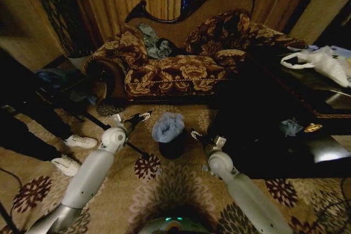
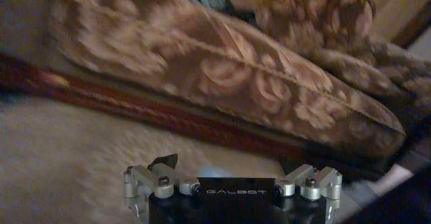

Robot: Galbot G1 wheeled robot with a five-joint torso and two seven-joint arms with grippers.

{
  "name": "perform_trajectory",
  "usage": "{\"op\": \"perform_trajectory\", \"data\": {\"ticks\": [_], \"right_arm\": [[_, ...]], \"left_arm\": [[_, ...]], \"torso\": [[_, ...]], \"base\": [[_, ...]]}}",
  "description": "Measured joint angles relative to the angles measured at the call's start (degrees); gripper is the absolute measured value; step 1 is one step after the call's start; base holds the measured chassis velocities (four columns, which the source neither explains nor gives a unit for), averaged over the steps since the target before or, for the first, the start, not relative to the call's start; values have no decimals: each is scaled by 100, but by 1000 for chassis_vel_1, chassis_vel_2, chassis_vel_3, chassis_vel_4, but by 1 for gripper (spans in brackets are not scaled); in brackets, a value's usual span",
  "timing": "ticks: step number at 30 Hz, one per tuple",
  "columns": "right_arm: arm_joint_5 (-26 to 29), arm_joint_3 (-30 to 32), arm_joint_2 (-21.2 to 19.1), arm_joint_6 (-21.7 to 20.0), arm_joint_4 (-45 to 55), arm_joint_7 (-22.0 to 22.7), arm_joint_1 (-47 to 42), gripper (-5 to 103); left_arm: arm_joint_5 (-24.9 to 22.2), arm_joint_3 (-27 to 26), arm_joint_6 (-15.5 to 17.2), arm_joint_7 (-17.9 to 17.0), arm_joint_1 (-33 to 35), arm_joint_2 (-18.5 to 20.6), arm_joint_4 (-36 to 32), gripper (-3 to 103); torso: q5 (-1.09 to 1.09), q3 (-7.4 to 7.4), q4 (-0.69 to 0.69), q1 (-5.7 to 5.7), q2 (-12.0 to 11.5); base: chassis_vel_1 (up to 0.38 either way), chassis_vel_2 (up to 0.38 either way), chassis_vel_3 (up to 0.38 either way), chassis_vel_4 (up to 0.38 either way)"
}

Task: Place a garbage bag over the trash bin.

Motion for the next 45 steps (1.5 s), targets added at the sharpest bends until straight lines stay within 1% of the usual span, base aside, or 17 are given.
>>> {"op": "perform_trajectory", "data": {"ticks": [1,2,3,6,7,12,15,16,19,20,22,25,27,32,40,41,45], "right_arm": [[-75,61,44,34,37,-2,-92,100],[-75,61,44,34,37,-2,-92,100],[-129,110,74,55,55,2,-142,100],[-271,206,84,97,80,13,-217,100],[-326,284,81,106,129,17,-263,100],[-335,517,63,107,318,30,-409,100],[-326,832,3,106,483,28,-619,100],[-326,832,3,106,483,28,-619,100],[-276,1013,-115,99,529,24,-758,100],[-276,1013,-115,99,529,24,-758,100],[-253,1041,-190,101,491,12,-755,100],[-194,1032,-233,106,468,17,-705,100],[-89,963,-277,111,424,68,-604,100],[-32,827,-306,159,250,143,-437,100],[-3,481,-272,289,-26,252,-174,100],[-1,400,-269,303,-62,273,-109,100],[1,295,-252,310,-106,323,-28,100]], "left_arm": [[-184,333,112,-251,-310,-173,183,100],[-184,333,112,-251,-310,-173,183,100],[-248,613,149,-352,-554,-323,377,100],[-379,1078,186,-341,-1055,-548,847,100],[-577,1336,198,-300,-1374,-673,1196,100],[-896,1656,250,-421,-1742,-920,1653,100],[-1064,1733,326,-1212,-1672,-1345,1715,100],[-1064,1733,326,-1212,-1672,-1345,1715,100],[-1072,1714,428,-2697,-1242,-1862,1214,100],[-1072,1714,428,-2697,-1242,-1862,1214,100],[-967,1767,485,-3143,-1067,-1955,980,100],[-705,1845,552,-3185,-1009,-1949,963,100],[-308,1987,606,-3075,-990,-1848,1015,100],[38,2182,639,-2985,-935,-1651,1061,100],[646,2410,674,-2393,-837,-1451,1169,103],[726,2436,680,-2251,-817,-1440,1215,98],[914,2511,680,-1964,-802,-1415,1305,95]], "torso": [[1,0,-3,0,0],[1,0,-3,0,0],[0,0,-5,1,-1],[2,0,-7,1,-1],[3,0,-6,1,-1],[3,1,-2,1,-1],[3,0,-3,1,-1],[3,0,-3,1,-1],[1,0,-5,1,-1],[1,0,-5,1,-1],[1,0,-5,0,-1],[2,0,-3,-1,-1],[-1,0,-3,0,-1],[-1,0,-3,0,-1],[-1,0,-3,0,-1],[-1,0,-3,0,-1],[-1,0,-3,0,-1]], "base": [[0,0,0,0],[0,0,0,0],[0,0,0,0],[0,0,0,0],[0,0,0,0],[0,0,0,0],[0,0,0,0],[0,0,0,0],[0,0,0,0],[0,0,0,0],[0,0,0,0],[0,0,0,0],[0,0,0,0],[0,0,0,0],[0,0,0,0],[0,0,0,0],[0,0,0,0]]}}
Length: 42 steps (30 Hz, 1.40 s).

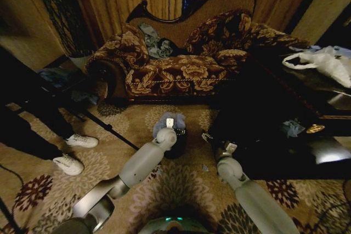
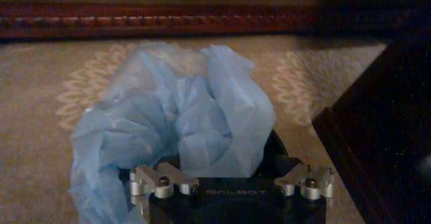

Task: Place a garbage bag over the trash bin.

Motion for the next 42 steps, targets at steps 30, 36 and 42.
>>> {"op": "perform_trajectory", "data": {"ticks": [30,36,42], "right_arm": [[-329,-96,126,31,-217,36,28,100],[-369,-78,114,32,-216,39,-6,100],[-380,-88,115,40,-186,58,-33,100]], "left_arm": [[51,228,-103,-47,166,109,-295,14],[86,199,-182,-66,255,106,-310,0],[208,225,-328,8,283,73,-479,0]], "torso": [[0,0,0,0,1],[0,0,0,0,1],[0,0,0,0,1]], "base": [[0,0,0,0],[0,0,0,0],[0,0,0,0]]}}
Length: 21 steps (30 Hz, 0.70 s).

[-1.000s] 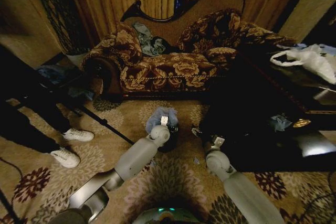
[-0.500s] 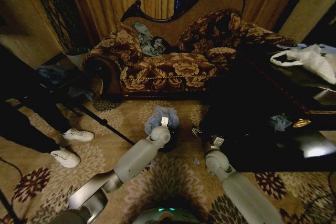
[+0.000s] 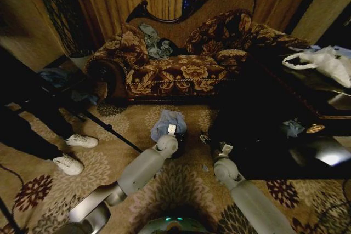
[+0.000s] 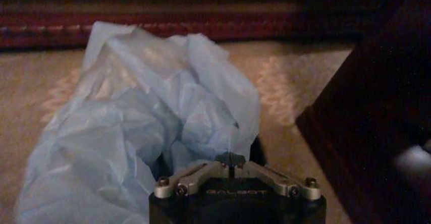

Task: Place a garbage bag over the trash bin.

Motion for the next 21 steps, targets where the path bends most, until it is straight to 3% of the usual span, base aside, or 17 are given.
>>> {"op": "perform_trajectory", "data": {"ticks": [7,16,18,21], "right_arm": [[-16,-72,18,14,46,46,0,100],[-23,4,-89,22,165,83,-98,100],[-25,23,-121,27,190,84,-124,100],[-26,64,-159,34,239,84,-167,100]], "left_arm": [[93,141,-255,301,70,-243,100,0],[150,81,-282,278,232,-349,218,0],[230,33,-306,240,269,-341,271,5],[388,-94,-354,192,310,-311,382,21]], "torso": [[0,0,0,0,0],[0,0,0,0,0],[0,0,0,0,0],[0,0,0,0,0]], "base": [[0,0,0,0],[0,0,0,0],[0,0,0,0],[0,0,0,0]]}}
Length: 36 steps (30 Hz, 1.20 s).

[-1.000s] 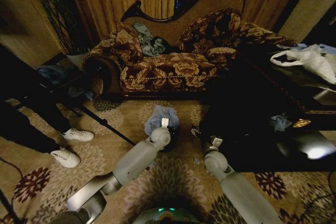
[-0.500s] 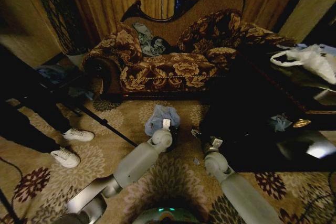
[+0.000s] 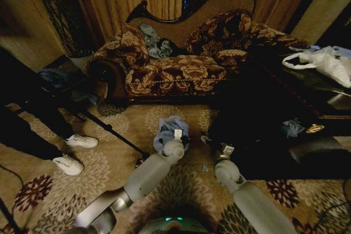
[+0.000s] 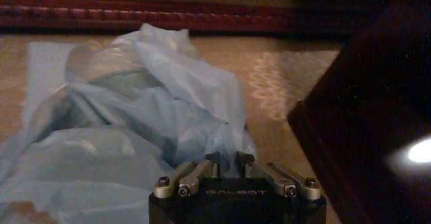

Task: Place a garbage bag over the trash bin.

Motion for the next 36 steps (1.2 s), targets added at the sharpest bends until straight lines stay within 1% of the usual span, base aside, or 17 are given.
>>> {"op": "perform_trajectory", "data": {"ticks": [3,5,9,13,14,16,18,21,26,28,29,30,31,32,34,35,36], "right_arm": [[-1,9,-11,1,6,0,-13,100],[-3,3,-13,2,17,-7,-16,100],[-3,-48,-5,4,50,-12,8,100],[91,-110,-35,2,197,-18,75,100],[91,-110,-35,2,197,-18,75,100],[206,-127,-78,-8,313,-26,93,100],[273,-133,-90,-17,369,-40,98,100],[342,-170,-60,-21,414,-98,131,100],[253,-233,-4,27,361,-231,154,101],[158,-350,36,57,337,-331,172,97],[99,-442,72,73,314,-405,195,87],[99,-442,72,73,314,-405,195,87],[63,-508,107,83,305,-455,221,82],[44,-537,128,86,302,-492,229,82],[-21,-558,169,91,311,-556,213,71],[-21,-558,169,91,311,-556,213,71],[-57,-559,196,99,313,-575,203,65]], "left_arm": [[62,-41,0,-37,13,44,-12,26],[102,-61,8,-85,35,96,-112,38],[184,-59,31,-122,79,151,-263,48],[414,-151,-29,-119,220,281,-630,70],[414,-151,-29,-119,220,281,-630,70],[572,-326,-128,-28,364,398,-895,81],[629,-451,-173,40,452,459,-1035,81],[595,-846,-244,253,693,613,-1468,97],[407,-1354,-250,687,898,816,-1892,100],[242,-1831,-220,1072,1020,1083,-2146,100],[204,-2095,-166,1302,1070,1304,-2248,100],[204,-2095,-166,1302,1070,1304,-2248,100],[201,-2243,-110,1417,1107,1481,-2293,100],[200,-2333,-66,1469,1125,1598,-2299,100],[204,-2479,33,1581,1129,1784,-2251,100],[204,-2479,33,1581,1129,1784,-2251,100],[215,-2532,70,1626,1124,1858,-2166,100]], "torso": [[0,0,0,0,0],[0,0,0,0,-1],[0,0,-1,0,-1],[-1,0,-1,0,-1],[-1,0,-1,0,-1],[-1,0,0,0,-1],[-1,0,-1,0,-1],[-2,0,0,0,-1],[-2,0,0,0,-1],[-2,0,-1,0,-1],[-1,0,0,0,-1],[-1,0,0,0,-1],[-1,0,0,0,-1],[-2,0,1,0,-1],[-1,0,1,0,-1],[-1,0,1,0,-1],[-2,0,1,0,-1]], "base": [[0,0,0,0],[0,0,0,0],[0,0,0,0],[0,0,0,0],[0,0,0,0],[0,0,0,0],[0,0,0,0],[0,0,0,0],[0,0,0,0],[0,0,0,0],[0,0,0,0],[0,0,0,0],[0,0,0,0],[0,0,0,0],[0,0,0,0],[0,0,0,0],[0,0,0,0]]}}
